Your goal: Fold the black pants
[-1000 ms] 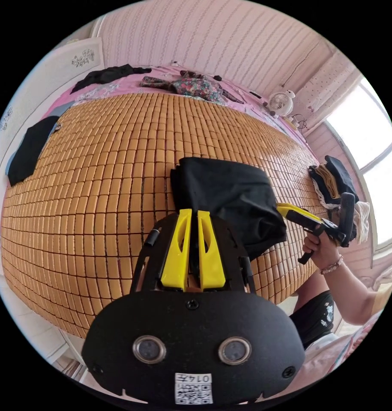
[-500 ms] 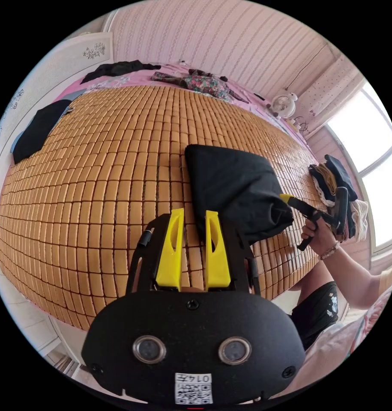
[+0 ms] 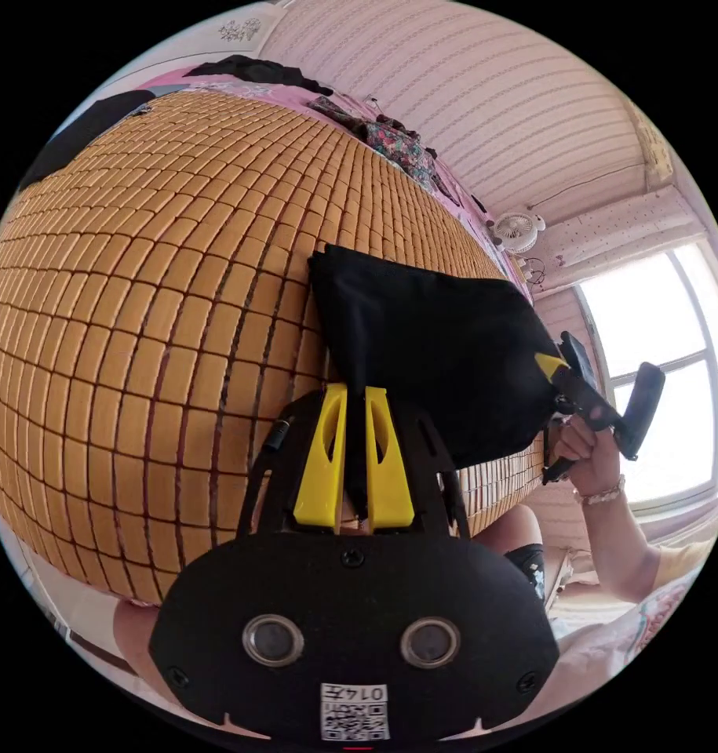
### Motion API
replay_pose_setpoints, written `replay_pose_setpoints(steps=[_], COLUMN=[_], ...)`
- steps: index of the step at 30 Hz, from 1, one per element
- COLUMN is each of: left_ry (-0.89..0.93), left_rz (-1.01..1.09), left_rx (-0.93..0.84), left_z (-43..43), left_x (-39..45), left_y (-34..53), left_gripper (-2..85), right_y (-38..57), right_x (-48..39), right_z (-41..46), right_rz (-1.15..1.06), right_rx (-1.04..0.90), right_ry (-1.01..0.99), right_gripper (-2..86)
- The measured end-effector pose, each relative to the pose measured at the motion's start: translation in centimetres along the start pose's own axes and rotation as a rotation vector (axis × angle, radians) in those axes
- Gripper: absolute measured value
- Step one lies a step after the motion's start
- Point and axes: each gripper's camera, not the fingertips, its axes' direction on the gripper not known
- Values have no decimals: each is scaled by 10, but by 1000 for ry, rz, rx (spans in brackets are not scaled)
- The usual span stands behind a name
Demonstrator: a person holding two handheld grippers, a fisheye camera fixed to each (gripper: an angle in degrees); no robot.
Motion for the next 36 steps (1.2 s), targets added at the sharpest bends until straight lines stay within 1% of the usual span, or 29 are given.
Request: replay_pose_setpoints(steps=[1,4,6,8,12,15,18,20,22,23,24,25,26,27,28,29,30,31,32,33,35,36], left_ry=[76,191,256,298,332,327,371,411,425,424,433,455,468,498,506,510,531,549,550,536,490,442], left_rz=[-38,-56,-48,-6,98,129,199,263,388,422,479,514,524,536,550,549,543,560,578,624,701,740], left_rx=[55,154,175,191,214,213,219,205,208,214,215,199,185,145,98,88,87,78,73,66,44,29], left_z=[-6,-15,-15,-15,-9,6,31,51,73,79,94,112,122,143,160,167,175,178,178,175,166,155], left_x=[7,41,66,97,182,247,322,373,453,473,514,551,568,596,617,624,630,630,628,619,595,571], left_y=[20,65,81,90,101,95,81,71,59,57,51,44,40,32,27,26,28,33,37,48,67,80], left_gripper=[35,28,28,28,28,30,32,33,37,38,41,44,46,49,51,53,56,54,53,52,49,47], right_y=[-7,-17,-19,-16,-4,6,8,11,21,31,37,52,69,79,102,132,149,183,215,230,285,298], right_x=[-21,-66,-87,-106,-94,-55,-2,45,83,110,125,157,195,216,261,306,326,351,354,349,304,289], right_z=[-16,-59,-85,-121,-176,-227,-283,-335,-376,-401,-413,-432,-447,-452,-460,-462,-462,-458,-450,-444,-412,-403], right_rz=[-51,-203,-299,-411,-467,-448,-396,-315,-251,-209,-181,-108,-19,39,182,332,408,512,532,524,435,409], right_rx=[15,40,37,38,61,82,114,153,190,207,211,220,223,222,204,170,155,153,196,217,261,269], right_ry=[-18,-48,-25,55,134,192,273,335,392,462,511,614,700,733,790,809,791,709,661,673,770,791], right_gripper=[23,21,20,19,19,19,20,22,23,24,24,25,35,40,50,60,65,75,85,90,98,96])
